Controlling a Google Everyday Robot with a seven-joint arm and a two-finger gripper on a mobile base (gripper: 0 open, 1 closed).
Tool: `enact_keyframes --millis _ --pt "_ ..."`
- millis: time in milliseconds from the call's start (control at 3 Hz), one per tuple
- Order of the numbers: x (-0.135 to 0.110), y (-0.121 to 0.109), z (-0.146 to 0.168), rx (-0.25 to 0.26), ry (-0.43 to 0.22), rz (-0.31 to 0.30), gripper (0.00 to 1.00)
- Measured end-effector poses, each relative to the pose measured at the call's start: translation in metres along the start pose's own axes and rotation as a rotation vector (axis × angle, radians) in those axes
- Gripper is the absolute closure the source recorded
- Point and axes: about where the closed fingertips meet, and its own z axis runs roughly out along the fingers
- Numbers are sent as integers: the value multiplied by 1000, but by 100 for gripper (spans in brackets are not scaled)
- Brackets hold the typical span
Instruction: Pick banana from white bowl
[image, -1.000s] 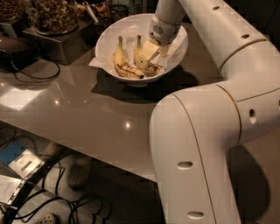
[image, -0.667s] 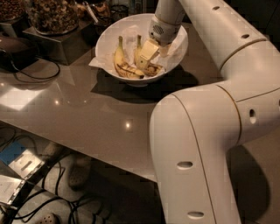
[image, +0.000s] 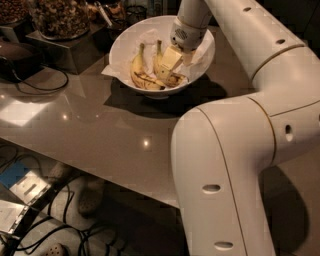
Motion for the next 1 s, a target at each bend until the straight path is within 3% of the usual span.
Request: enact_keyframes --millis 333,1000 --pt "-6 -2 -3 22 -41 -15 3" --pt "-11 5 -10 35 -64 -53 0"
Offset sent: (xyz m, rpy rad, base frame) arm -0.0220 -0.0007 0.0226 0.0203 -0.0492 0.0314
